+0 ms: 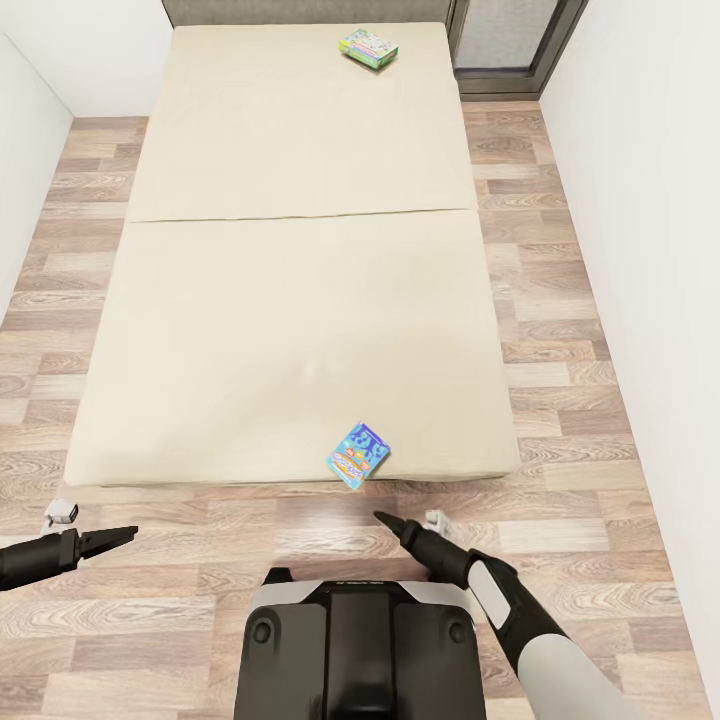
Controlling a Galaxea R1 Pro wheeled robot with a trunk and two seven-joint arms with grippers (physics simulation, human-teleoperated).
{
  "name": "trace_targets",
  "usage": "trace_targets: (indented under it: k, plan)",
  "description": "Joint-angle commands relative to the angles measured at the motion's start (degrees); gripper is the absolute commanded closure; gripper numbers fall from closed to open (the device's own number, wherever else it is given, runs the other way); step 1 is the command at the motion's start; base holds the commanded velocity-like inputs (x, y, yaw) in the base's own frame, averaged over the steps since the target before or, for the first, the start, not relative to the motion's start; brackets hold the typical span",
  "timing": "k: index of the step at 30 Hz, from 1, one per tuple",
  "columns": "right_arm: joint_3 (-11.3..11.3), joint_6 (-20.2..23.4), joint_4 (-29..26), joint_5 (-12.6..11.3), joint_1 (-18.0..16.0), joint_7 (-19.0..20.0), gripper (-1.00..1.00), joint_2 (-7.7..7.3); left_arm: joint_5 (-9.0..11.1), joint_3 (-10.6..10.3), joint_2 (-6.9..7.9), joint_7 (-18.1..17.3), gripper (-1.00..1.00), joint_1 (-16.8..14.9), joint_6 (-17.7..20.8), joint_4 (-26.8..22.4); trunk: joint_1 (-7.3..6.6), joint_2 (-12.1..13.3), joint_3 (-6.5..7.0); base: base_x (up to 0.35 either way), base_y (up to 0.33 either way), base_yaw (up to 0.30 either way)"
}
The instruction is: Put all the toys in the child's room - the three board games (two on the bed and one on the table), the two jigsaw puzzles on the table, and the tennis ball on the table - inside the toy box on the table in the child's room.
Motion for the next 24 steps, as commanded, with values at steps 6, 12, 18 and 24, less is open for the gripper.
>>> trace_targets:
  k: [6,12,18,24]
  plan:
    - [-0.05,-3.64,4.20,0.53,-1.96,0.40,-1.00,0.37,-0.08,0.02,0.01,-0.26,-1.00,-0.01,0.60,0.00,0.03,-0.09,-0.06,0.000,0.001,0.000]
    - [0.03,-4.72,5.13,0.68,-2.36,0.85,-1.00,0.40,-0.08,0.01,-0.06,-0.26,-1.00,-0.01,0.62,0.00,0.03,-0.09,-0.06,0.000,0.000,0.000]
    - [0.09,-5.01,5.32,0.67,-2.45,1.27,-1.00,0.31,-0.08,0.02,-0.12,-0.26,-1.00,-0.01,0.65,0.00,0.03,-0.09,-0.06,0.000,0.000,0.000]
    - [0.15,-5.34,5.37,0.64,-2.47,2.04,-1.00,0.29,-0.14,-0.04,-0.16,-0.26,-1.00,-0.01,0.65,0.00,0.03,-0.09,-0.06,0.000,0.000,0.000]
